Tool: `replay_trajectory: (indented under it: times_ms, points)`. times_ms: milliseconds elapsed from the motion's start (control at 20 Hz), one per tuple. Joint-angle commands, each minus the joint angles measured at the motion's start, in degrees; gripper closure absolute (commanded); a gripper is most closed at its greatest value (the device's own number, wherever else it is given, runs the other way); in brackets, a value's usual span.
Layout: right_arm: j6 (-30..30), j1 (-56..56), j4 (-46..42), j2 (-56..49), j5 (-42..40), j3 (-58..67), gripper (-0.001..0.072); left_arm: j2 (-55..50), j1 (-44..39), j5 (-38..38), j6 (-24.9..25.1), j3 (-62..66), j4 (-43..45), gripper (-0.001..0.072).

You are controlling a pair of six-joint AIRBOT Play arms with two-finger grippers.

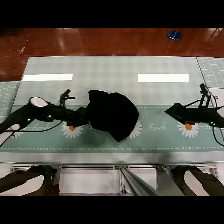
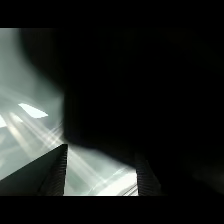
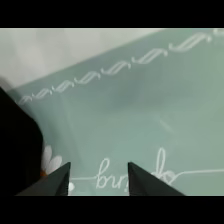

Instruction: Fold the shirts.

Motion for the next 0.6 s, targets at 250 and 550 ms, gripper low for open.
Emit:
replay_trajectory:
  times_ms: [250,550]
  points:
    - [0.3,11.2,4.1,-7.1,-5.4,-3.0,0.0297,-12.9,-6.2,-1.8,0.6,10.4,-2.6,0.0478]
    - [-2.2,18.1,12.6,-15.2,-9.4,-2.6,0.0298,-14.1,-6.0,-4.9,3.7,12.8,-2.5,0.0682]
